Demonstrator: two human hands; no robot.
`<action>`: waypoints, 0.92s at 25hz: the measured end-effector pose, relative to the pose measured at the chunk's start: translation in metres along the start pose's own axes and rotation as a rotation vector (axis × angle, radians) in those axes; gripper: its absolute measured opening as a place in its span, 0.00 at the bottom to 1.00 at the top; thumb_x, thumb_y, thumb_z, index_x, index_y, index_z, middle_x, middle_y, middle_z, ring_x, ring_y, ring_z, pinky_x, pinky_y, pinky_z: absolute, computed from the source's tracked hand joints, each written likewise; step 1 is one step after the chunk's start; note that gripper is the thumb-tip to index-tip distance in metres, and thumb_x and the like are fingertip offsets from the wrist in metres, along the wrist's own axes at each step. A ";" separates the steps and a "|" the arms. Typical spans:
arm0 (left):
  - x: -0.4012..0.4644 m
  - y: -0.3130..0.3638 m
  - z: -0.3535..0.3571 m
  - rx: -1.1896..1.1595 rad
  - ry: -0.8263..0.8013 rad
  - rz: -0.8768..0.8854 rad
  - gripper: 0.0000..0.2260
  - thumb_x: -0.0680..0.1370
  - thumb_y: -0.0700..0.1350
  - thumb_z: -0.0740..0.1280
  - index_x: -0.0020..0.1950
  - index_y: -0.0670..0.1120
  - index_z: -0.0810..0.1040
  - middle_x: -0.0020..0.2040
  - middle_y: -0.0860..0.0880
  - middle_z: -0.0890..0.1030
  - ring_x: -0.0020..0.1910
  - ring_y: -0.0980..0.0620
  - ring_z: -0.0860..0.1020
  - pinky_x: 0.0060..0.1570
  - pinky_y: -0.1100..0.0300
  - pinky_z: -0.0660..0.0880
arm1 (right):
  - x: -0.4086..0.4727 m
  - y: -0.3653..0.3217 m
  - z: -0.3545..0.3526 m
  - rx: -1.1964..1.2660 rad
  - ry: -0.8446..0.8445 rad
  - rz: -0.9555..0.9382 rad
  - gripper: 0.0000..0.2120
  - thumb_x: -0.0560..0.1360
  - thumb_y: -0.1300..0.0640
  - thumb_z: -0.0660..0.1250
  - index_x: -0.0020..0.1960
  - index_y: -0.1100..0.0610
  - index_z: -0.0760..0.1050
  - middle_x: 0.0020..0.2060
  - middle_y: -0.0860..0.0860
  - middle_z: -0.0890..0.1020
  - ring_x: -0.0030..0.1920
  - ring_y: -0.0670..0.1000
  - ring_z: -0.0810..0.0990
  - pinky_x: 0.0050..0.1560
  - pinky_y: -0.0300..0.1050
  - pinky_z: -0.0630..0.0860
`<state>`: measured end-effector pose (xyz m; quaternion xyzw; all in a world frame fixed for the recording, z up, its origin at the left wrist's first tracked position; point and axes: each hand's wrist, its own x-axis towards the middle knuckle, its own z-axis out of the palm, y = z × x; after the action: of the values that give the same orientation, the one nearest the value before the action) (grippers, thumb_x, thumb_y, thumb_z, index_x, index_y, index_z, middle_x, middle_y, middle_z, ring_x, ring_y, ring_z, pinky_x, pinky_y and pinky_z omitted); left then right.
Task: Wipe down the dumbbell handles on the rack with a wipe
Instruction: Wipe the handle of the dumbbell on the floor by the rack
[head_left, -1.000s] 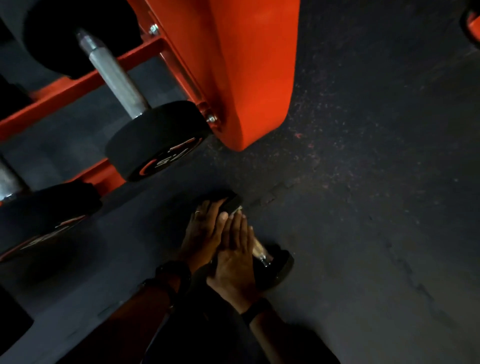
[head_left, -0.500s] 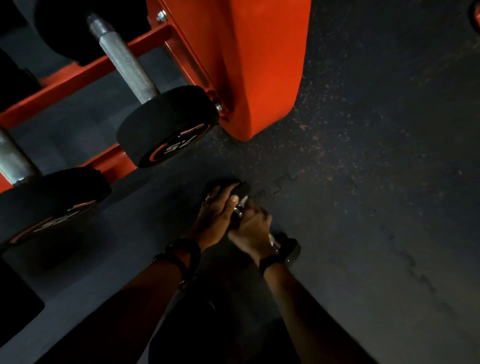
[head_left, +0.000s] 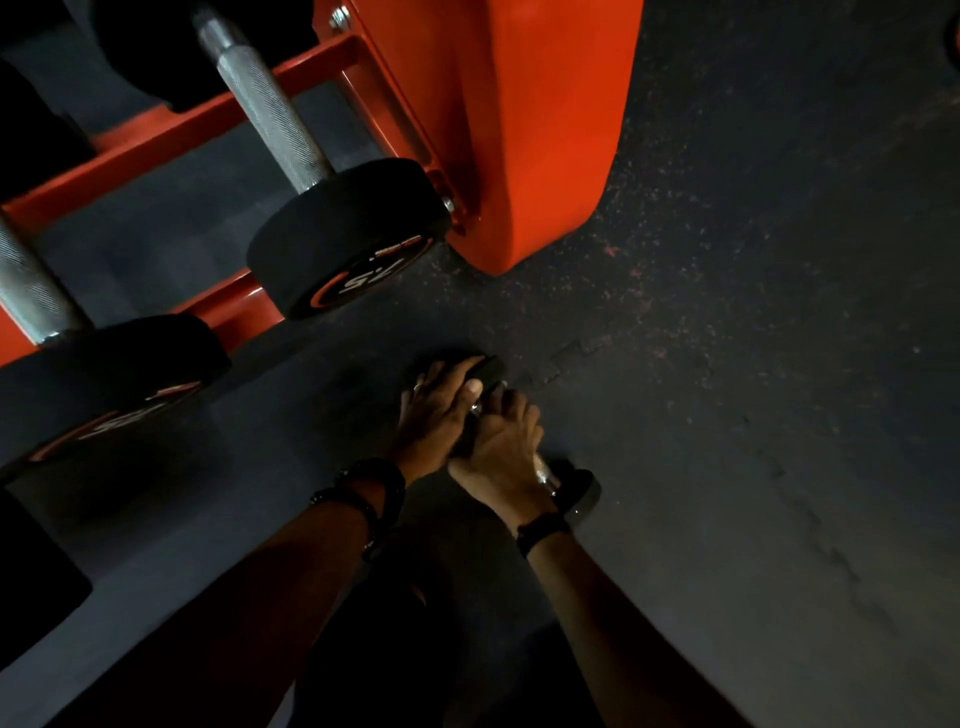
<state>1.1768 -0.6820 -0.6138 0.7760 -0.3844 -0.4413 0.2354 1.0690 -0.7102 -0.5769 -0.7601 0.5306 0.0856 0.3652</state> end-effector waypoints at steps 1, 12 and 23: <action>0.000 0.002 0.002 0.010 -0.009 -0.004 0.29 0.76 0.62 0.47 0.75 0.56 0.67 0.74 0.48 0.67 0.74 0.47 0.63 0.74 0.45 0.56 | 0.004 0.002 0.001 0.110 -0.036 0.030 0.28 0.71 0.45 0.69 0.68 0.54 0.69 0.64 0.54 0.71 0.64 0.57 0.68 0.67 0.55 0.66; 0.005 0.016 -0.004 0.043 -0.085 -0.038 0.27 0.78 0.61 0.48 0.76 0.58 0.64 0.76 0.50 0.64 0.76 0.48 0.59 0.75 0.42 0.50 | 0.035 0.006 -0.019 0.140 -0.288 0.238 0.34 0.60 0.41 0.73 0.63 0.53 0.72 0.61 0.52 0.76 0.65 0.56 0.72 0.69 0.59 0.63; 0.011 0.033 -0.007 0.101 -0.111 -0.112 0.19 0.85 0.53 0.51 0.77 0.58 0.63 0.77 0.48 0.61 0.76 0.45 0.58 0.75 0.45 0.47 | 0.051 0.017 -0.020 0.376 -0.279 0.305 0.33 0.62 0.54 0.79 0.65 0.55 0.73 0.59 0.52 0.80 0.62 0.54 0.77 0.63 0.50 0.74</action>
<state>1.1734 -0.7108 -0.5927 0.7815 -0.3748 -0.4760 0.1492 1.0710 -0.7643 -0.5965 -0.5713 0.5900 0.1434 0.5522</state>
